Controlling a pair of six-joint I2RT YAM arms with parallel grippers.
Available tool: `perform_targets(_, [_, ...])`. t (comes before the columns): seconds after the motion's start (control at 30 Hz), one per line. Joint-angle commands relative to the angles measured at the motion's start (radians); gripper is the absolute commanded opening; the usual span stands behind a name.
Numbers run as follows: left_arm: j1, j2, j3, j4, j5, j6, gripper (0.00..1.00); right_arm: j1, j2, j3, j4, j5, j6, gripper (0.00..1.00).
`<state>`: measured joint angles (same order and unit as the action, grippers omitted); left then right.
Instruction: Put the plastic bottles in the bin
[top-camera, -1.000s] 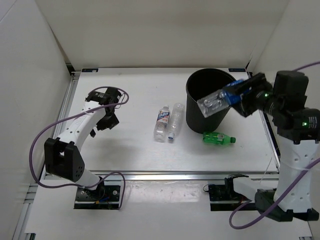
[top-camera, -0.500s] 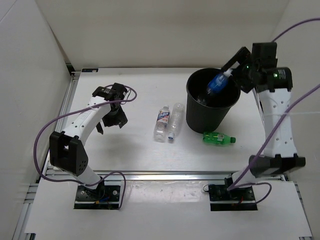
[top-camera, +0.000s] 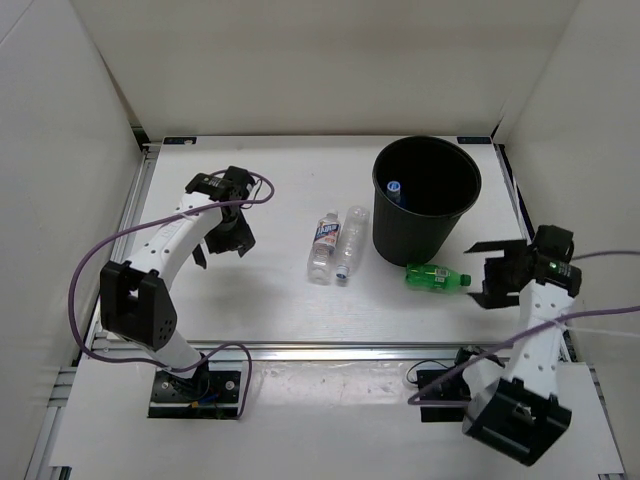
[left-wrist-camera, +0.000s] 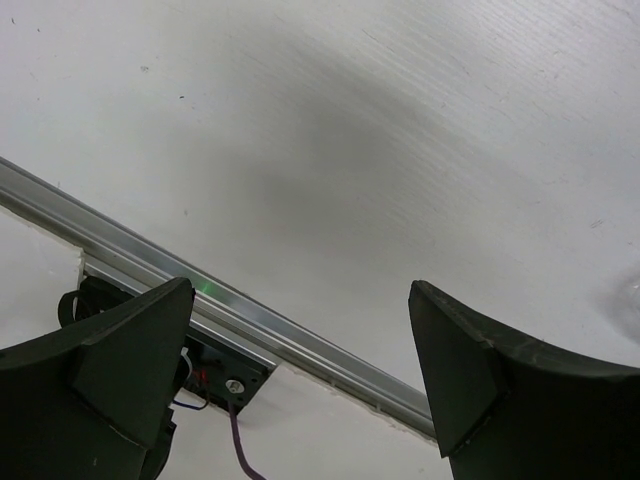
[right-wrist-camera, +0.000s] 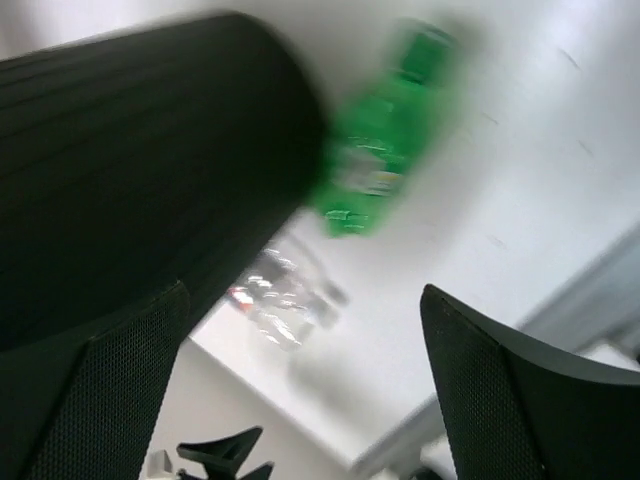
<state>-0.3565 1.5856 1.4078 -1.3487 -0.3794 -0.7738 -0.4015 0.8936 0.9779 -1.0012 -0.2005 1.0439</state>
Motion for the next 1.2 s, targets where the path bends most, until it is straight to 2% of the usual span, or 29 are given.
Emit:
perform_targets(0.0, [-0.004,-0.001,-0.009,0.031,0.004,0.008,1.00,-0.060,0.016,-0.143,0.111,-0.221,0.080,1.00])
perform_targets(0.2, [-0.004,-0.001,-0.021,0.031,0.004,0.018,1.00,-0.060,0.171,-0.212,0.240,-0.258,0.081,1.00])
perform_targets(0.6, [-0.004,0.008,-0.020,0.031,0.013,0.018,1.00,-0.028,0.431,-0.266,0.371,-0.237,0.071,0.99])
perform_targets(0.67, [-0.004,0.008,-0.030,0.031,0.013,0.027,1.00,-0.014,0.464,-0.252,0.392,-0.237,0.071,0.89])
perform_targets(0.8, [-0.004,0.008,-0.030,0.031,0.013,0.027,1.00,0.009,0.560,-0.252,0.437,-0.249,0.071,0.87])
perform_targets(0.87, [-0.004,0.019,-0.030,0.031,0.004,0.027,1.00,0.021,0.594,-0.239,0.437,-0.266,0.071,0.83])
perform_targets(0.9, [-0.004,0.019,-0.030,0.031,0.004,0.027,1.00,0.030,0.622,-0.239,0.437,-0.275,0.071,0.79])
perform_targets(0.93, [-0.004,0.019,-0.021,0.031,0.004,0.027,1.00,0.030,0.622,-0.226,0.437,-0.275,0.059,0.68])
perform_targets(1.0, [-0.004,0.028,-0.021,0.022,0.004,0.027,1.00,0.030,0.633,-0.217,0.411,-0.264,0.048,0.58])
perform_targets(1.17, [-0.004,0.028,-0.012,0.022,0.004,0.027,1.00,0.030,0.491,-0.137,0.241,-0.220,-0.028,0.38])
